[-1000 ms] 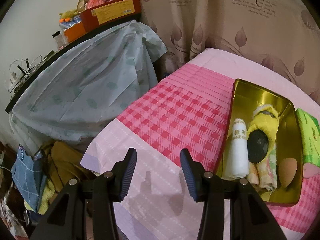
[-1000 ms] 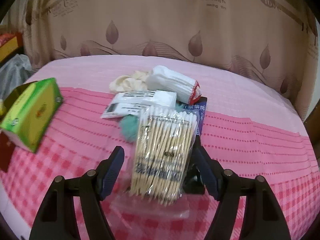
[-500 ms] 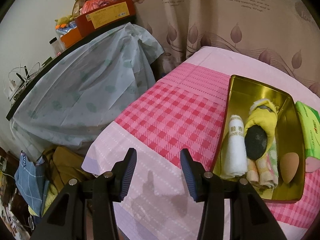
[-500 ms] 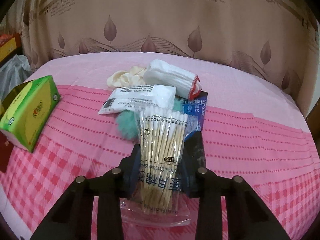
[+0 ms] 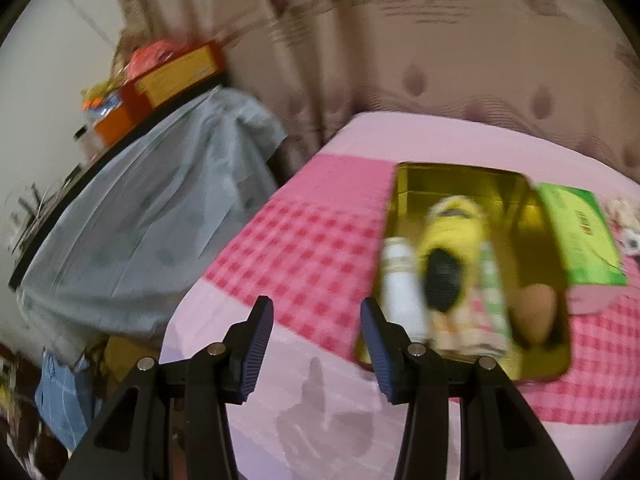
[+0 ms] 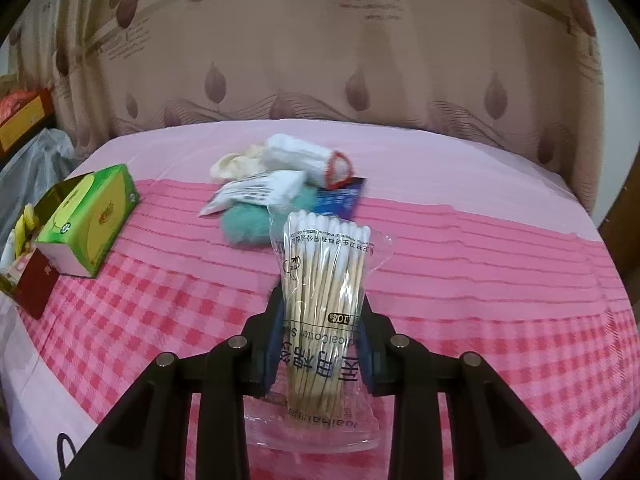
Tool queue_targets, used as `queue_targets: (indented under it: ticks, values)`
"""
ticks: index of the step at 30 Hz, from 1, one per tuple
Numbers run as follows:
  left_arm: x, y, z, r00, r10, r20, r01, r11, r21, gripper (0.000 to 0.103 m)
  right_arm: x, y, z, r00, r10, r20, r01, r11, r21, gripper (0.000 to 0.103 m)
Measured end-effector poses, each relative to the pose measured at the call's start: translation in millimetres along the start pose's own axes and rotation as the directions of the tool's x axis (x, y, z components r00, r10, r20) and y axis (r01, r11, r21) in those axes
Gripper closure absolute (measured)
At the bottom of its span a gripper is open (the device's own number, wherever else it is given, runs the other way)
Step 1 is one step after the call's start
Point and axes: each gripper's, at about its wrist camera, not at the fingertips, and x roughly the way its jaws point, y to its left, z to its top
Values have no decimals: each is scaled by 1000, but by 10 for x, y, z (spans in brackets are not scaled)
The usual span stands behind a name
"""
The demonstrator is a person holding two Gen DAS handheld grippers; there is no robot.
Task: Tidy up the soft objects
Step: 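Move the left gripper over the white barcode packet beside the green pompom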
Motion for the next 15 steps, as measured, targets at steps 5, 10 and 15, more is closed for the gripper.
queue_targets:
  ticks: [5,10,15]
  values:
    - [-271,-511,48,992,-123,24,119,987,111,57,3,-337,-77,999,-39,-18,40,997,61,74]
    - [-496,-1183,165,964,-265,18,254,940,229,49,97,-597,-205,995,-81,-63,86,992,93,74]
    - [-647,-1833,309,909,-418,-13,398,856,330,44,216,-802,-294,993,-63,-98,78,984,162,74]
